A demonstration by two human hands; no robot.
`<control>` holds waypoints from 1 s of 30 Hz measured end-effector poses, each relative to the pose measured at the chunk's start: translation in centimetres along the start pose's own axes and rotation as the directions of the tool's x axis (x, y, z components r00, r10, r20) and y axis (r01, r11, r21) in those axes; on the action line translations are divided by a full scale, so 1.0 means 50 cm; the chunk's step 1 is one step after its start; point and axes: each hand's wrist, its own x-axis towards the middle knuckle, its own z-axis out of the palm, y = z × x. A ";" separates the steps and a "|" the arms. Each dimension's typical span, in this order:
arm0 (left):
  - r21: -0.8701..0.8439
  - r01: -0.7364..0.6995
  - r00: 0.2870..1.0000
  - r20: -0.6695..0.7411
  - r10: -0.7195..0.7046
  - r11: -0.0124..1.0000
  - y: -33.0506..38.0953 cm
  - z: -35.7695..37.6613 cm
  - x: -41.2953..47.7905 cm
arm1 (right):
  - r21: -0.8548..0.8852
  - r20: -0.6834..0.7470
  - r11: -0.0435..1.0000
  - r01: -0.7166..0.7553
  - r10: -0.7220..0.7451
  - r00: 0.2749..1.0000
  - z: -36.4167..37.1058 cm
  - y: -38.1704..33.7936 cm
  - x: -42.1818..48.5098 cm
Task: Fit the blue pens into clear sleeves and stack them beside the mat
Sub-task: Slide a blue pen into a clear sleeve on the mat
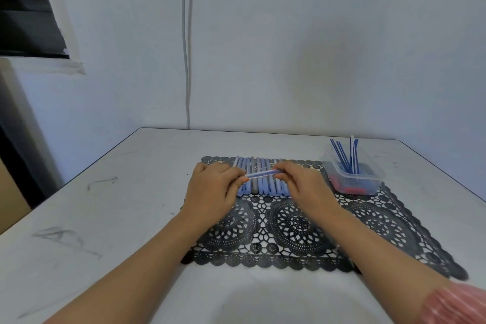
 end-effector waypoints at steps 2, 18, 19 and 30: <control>0.039 -0.019 1.000 0.017 0.018 0.999 -0.004 0.002 -0.001 | -0.050 -0.008 0.996 0.077 -0.077 0.997 -0.002 0.003 -0.003; 0.102 0.029 0.973 0.224 -0.051 0.994 0.007 0.002 0.000 | -0.286 -0.173 0.908 0.306 -0.363 0.915 0.002 0.012 -0.008; 0.099 0.054 0.965 0.250 -0.077 0.994 0.009 0.000 0.003 | -0.292 -0.163 0.904 0.313 -0.369 0.915 0.001 0.014 -0.008; 0.134 0.165 0.935 0.294 -0.198 0.977 0.003 -0.013 0.003 | -0.111 -0.035 0.974 0.196 -0.201 0.979 0.008 0.008 -0.012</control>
